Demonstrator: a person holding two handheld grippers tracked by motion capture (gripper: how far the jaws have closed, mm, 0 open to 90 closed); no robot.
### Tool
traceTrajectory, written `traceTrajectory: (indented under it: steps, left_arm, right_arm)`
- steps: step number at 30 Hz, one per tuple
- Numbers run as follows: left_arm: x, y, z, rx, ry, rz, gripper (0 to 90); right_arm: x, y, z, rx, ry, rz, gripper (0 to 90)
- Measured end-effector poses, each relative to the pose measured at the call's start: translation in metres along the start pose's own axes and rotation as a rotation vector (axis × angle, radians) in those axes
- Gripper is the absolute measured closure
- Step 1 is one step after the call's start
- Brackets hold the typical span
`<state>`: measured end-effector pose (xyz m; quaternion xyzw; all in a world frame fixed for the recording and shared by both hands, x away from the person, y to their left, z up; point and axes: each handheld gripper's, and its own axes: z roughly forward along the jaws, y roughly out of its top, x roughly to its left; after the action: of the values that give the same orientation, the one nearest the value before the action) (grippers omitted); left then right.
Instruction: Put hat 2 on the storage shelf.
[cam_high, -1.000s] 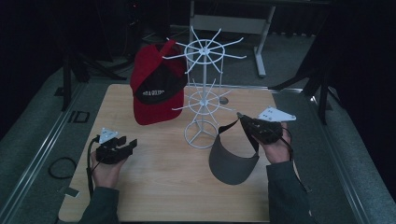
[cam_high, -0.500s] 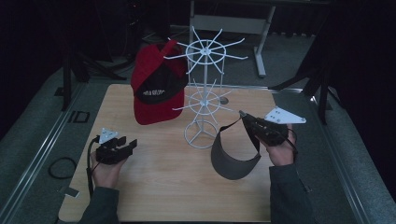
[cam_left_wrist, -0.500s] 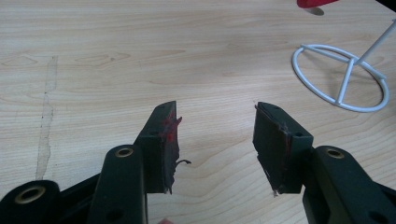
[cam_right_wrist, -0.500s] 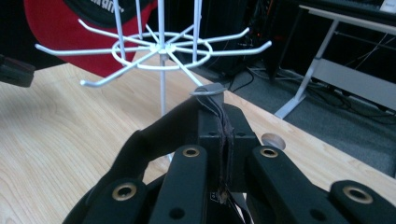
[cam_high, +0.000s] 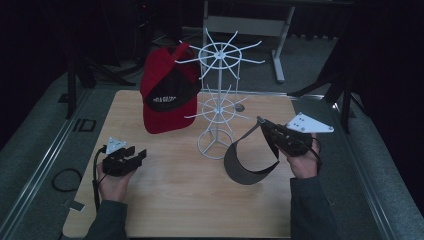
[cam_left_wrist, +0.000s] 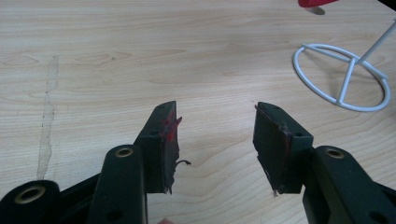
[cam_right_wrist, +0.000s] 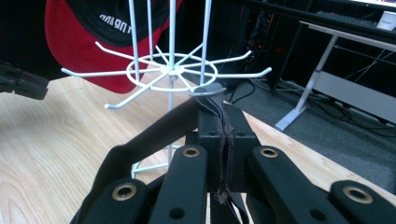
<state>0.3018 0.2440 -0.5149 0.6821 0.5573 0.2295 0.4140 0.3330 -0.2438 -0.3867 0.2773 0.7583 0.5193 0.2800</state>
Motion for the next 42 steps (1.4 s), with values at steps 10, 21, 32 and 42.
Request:
traceTrajectory:
  steps: [10, 21, 32, 42]
  left_arm:
    - [0.000, 0.000, 0.000, 0.001, 0.000, -0.001, 50.7]
    - [0.000, 0.000, 0.000, -0.001, 0.000, -0.005, 50.7]
    - [0.000, 0.000, 0.000, 0.004, -0.001, -0.001, 50.7]
    - [0.000, 0.000, 0.001, 0.000, -0.001, -0.005, 50.7]
  right_arm:
    - [0.001, 0.006, -0.006, -0.022, 0.000, -0.008, 87.8]
    - [-0.008, 0.017, -0.004, -0.025, -0.022, -0.013, 87.8]
    - [-0.006, 0.028, -0.008, -0.048, -0.012, -0.025, 87.8]
    - [-0.009, 0.039, -0.004, -0.057, -0.017, -0.031, 87.8]
